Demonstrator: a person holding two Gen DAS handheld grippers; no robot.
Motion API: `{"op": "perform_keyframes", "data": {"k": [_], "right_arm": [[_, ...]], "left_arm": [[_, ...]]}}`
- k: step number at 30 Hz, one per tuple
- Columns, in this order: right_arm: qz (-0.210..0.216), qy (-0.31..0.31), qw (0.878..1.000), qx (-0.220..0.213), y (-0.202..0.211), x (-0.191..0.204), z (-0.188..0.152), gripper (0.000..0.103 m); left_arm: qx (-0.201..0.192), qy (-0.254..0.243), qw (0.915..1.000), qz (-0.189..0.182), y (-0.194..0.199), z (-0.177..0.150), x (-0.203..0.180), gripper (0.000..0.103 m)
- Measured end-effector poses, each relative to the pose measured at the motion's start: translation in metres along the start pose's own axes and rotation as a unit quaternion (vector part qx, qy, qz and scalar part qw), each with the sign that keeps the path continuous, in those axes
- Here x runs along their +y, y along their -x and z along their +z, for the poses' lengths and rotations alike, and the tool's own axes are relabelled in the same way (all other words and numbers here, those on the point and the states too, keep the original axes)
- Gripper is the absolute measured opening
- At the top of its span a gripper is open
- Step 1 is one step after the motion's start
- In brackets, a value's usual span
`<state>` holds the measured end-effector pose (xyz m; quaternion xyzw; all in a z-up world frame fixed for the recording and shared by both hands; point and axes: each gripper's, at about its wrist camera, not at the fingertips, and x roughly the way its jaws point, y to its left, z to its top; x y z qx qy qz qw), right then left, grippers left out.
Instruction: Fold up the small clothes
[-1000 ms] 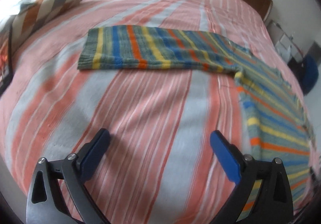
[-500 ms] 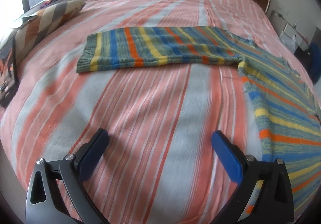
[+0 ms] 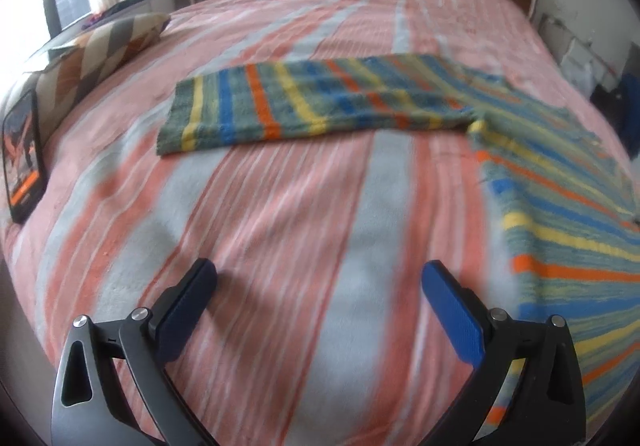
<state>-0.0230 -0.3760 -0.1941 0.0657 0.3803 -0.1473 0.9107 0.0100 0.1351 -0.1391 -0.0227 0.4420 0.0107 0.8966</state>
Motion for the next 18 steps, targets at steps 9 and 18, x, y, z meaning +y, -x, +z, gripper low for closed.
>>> {"op": "perform_keyframes", "data": {"k": [9,18], "right_arm": [[-0.005,0.005,1.0,-0.004,-0.001,0.001,0.0,0.088],[-0.013,0.01,1.0,-0.005,-0.002,0.004,0.0,0.089]], "left_arm": [[-0.033,-0.018,0.999,-0.025,0.0,0.029,-0.012,0.102],[-0.016,-0.067,0.9976,0.001,-0.069,0.056,-0.022,0.103]]}}
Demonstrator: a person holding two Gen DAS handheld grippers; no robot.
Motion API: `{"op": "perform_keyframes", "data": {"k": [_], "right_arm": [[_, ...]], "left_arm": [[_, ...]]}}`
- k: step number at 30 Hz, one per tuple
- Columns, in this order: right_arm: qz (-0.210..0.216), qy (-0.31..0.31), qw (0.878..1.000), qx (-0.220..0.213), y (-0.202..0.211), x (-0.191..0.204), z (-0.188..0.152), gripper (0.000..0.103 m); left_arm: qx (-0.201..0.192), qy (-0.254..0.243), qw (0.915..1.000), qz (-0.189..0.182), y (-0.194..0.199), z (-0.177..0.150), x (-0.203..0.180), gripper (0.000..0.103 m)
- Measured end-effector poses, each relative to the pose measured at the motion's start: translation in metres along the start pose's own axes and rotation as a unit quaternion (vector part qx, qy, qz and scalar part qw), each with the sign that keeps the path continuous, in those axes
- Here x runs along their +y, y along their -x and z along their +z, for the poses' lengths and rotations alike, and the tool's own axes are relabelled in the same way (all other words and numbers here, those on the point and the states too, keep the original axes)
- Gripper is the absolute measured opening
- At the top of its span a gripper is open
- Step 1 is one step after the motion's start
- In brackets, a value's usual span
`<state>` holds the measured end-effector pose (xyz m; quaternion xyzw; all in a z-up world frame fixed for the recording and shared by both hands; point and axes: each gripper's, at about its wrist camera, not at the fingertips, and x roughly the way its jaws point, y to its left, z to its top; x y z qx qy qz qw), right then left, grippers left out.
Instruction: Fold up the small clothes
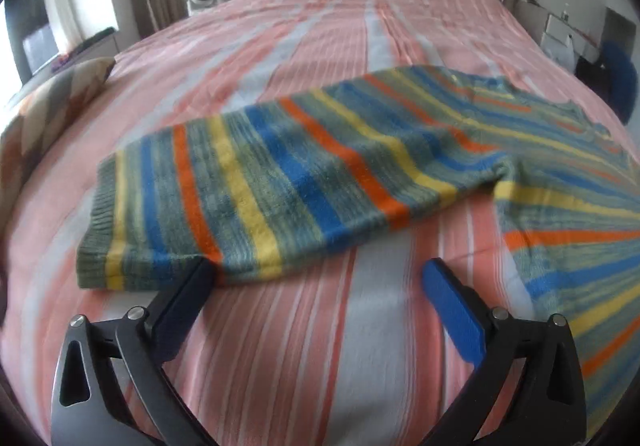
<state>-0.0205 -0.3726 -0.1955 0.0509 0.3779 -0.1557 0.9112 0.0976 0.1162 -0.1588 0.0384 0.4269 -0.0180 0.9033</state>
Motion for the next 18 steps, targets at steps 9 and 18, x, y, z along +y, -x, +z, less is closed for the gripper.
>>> {"op": "perform_keyframes", "data": {"k": [9,18], "right_arm": [[-0.005,0.002,1.0,-0.007,-0.0006,0.0006,-0.0011,0.09],[-0.009,0.003,1.0,-0.014,-0.0004,0.002,-0.0028,0.091]], "left_arm": [[-0.007,-0.008,0.9999,0.012,-0.0002,0.0013,-0.0049,0.103],[-0.007,-0.008,0.9999,0.012,0.0009,-0.0004,-0.0048,0.103]]}}
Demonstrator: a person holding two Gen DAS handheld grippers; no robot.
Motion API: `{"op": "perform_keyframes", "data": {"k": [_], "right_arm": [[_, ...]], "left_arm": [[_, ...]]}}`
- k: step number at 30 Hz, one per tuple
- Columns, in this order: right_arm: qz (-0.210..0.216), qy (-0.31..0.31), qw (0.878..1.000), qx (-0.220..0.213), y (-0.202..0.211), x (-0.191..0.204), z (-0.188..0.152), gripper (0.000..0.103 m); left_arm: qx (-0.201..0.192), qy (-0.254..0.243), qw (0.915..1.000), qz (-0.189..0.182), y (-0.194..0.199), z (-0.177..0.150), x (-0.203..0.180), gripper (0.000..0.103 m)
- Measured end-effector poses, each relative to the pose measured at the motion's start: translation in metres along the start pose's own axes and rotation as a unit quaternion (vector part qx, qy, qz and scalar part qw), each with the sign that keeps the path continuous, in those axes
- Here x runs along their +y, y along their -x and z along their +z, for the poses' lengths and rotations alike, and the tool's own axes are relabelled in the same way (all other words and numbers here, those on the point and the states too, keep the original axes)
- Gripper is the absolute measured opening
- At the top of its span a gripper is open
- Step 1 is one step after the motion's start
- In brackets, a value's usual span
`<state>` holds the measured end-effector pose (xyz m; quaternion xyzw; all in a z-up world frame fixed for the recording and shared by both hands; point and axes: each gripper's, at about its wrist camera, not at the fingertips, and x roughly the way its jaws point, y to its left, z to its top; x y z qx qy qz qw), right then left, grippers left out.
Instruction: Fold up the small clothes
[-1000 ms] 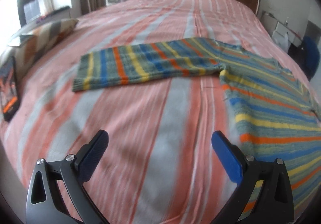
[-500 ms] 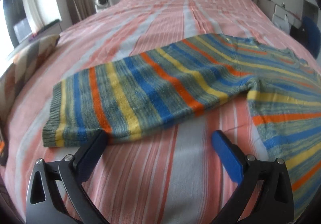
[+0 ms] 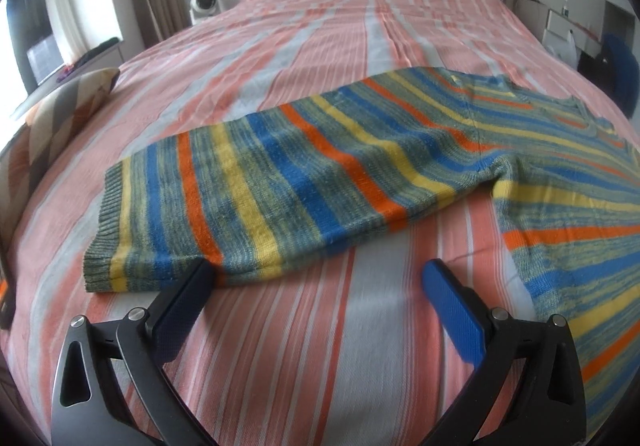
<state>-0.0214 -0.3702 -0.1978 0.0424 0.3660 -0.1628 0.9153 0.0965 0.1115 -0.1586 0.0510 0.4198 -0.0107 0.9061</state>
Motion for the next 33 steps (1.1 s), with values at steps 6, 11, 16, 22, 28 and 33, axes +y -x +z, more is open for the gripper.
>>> {"op": "perform_keyframes", "data": {"k": [6,11,16,22,28,33], "right_arm": [[-0.001,0.001,1.0,-0.001,-0.0004,0.0001,0.0003,0.091],[-0.005,0.001,1.0,0.0,-0.0004,-0.0009,0.0003,0.091],[-0.008,-0.001,1.0,-0.003,-0.0004,-0.0013,0.0,0.091],[-0.006,-0.002,1.0,-0.008,0.0018,-0.001,-0.0028,0.092],[-0.006,-0.002,1.0,-0.012,0.002,-0.0005,-0.0032,0.092],[-0.003,-0.003,1.0,-0.014,0.0038,-0.0009,-0.0036,0.092]], "left_arm": [[0.0,0.0,1.0,0.0,0.0004,-0.0006,0.0001,0.103],[0.0,0.0,1.0,0.0,0.0005,-0.0005,0.0004,0.103],[0.0,0.0,1.0,0.0,0.0003,-0.0002,0.0008,0.103],[0.0,0.0,1.0,0.0,-0.0002,0.0003,0.0009,0.103],[0.0,0.0,1.0,0.0,0.0005,-0.0003,0.0008,0.103],[-0.001,0.0,1.0,0.0,0.0005,-0.0004,0.0009,0.103]]}}
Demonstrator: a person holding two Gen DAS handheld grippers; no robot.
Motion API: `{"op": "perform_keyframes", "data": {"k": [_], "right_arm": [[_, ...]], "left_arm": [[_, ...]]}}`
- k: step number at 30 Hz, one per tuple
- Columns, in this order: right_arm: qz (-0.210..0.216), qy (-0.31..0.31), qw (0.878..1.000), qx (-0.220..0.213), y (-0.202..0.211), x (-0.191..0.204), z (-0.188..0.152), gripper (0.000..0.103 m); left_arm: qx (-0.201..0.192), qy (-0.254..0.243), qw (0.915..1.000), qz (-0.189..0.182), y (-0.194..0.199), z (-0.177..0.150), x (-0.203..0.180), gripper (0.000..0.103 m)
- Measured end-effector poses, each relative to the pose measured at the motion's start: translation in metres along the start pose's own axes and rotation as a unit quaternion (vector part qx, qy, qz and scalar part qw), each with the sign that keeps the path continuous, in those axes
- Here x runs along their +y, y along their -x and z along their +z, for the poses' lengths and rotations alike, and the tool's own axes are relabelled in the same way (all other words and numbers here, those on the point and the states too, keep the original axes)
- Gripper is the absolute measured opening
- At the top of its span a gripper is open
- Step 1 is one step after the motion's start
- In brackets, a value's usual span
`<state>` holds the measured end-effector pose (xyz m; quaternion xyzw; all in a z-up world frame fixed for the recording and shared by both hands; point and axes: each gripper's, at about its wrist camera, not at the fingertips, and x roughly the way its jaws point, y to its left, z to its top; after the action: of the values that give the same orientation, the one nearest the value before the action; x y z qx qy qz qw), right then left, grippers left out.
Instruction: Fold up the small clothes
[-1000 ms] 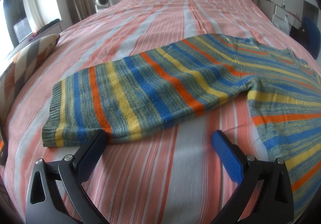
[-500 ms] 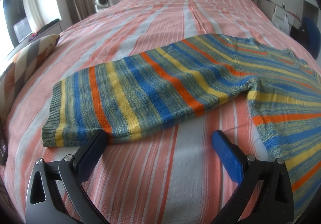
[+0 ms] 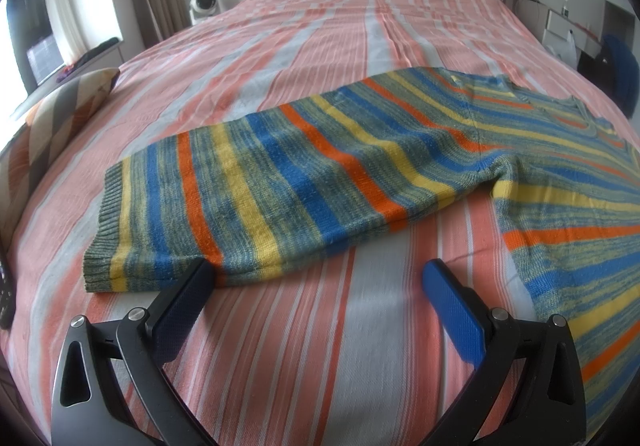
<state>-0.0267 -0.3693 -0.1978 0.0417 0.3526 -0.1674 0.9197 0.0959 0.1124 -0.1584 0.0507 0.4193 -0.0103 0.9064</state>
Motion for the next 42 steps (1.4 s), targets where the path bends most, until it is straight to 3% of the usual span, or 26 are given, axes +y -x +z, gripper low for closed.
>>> {"op": "perform_keyframes", "data": {"k": [17,24,29,36,42], "right_arm": [[0.011,0.0,1.0,-0.009,0.003,-0.002,-0.002,0.092],[0.01,0.001,1.0,-0.008,0.004,-0.003,-0.003,0.092],[0.009,0.002,1.0,-0.007,0.004,-0.003,-0.003,0.092],[0.009,0.003,1.0,-0.007,0.004,-0.002,-0.002,0.092],[0.008,0.003,1.0,-0.007,0.004,-0.002,-0.002,0.092]], "left_arm": [[0.005,0.007,0.9999,-0.008,0.002,-0.003,0.005,0.103],[0.071,0.034,0.9968,-0.019,0.01,-0.003,0.007,0.103],[0.093,0.054,0.994,-0.02,0.02,-0.017,0.007,0.103],[0.036,0.049,0.9979,-0.023,0.033,-0.034,0.006,0.103],[0.013,0.062,0.9979,-0.018,0.049,-0.037,0.009,0.103]]}}
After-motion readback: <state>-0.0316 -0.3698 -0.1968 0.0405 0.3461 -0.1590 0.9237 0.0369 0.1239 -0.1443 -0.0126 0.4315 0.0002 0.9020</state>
